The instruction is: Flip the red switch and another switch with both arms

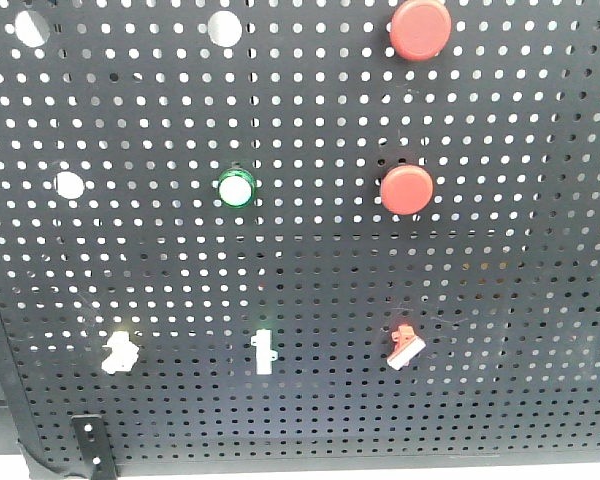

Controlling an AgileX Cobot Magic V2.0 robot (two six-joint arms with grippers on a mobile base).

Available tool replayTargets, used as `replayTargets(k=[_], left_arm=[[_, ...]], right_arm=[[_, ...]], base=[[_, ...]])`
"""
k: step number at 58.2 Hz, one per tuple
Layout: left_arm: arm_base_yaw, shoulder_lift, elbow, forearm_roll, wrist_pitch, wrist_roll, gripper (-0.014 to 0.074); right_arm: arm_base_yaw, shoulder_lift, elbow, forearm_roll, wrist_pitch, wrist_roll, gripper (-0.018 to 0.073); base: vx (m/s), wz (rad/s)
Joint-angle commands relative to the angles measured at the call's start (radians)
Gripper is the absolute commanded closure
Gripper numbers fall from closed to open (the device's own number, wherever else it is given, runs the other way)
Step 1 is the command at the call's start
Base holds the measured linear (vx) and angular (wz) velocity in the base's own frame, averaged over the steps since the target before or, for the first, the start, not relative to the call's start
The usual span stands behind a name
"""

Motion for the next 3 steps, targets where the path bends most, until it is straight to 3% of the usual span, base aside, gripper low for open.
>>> replayTargets(k=[1, 3], left_arm=[[0.003, -0.009, 0.02, -0.01, -0.079, 0.0, 0.0594], [0.003, -0.009, 0.02, -0.01, -0.079, 0.0, 0.0594]], right_arm=[[-0.007, -0.013, 0.005, -0.001, -0.081, -0.002, 0.0566], [-0.007, -0.013, 0.005, -0.002, -0.079, -0.002, 0.0566]], base=[[0.0, 0.0], [0.0, 0.0]])
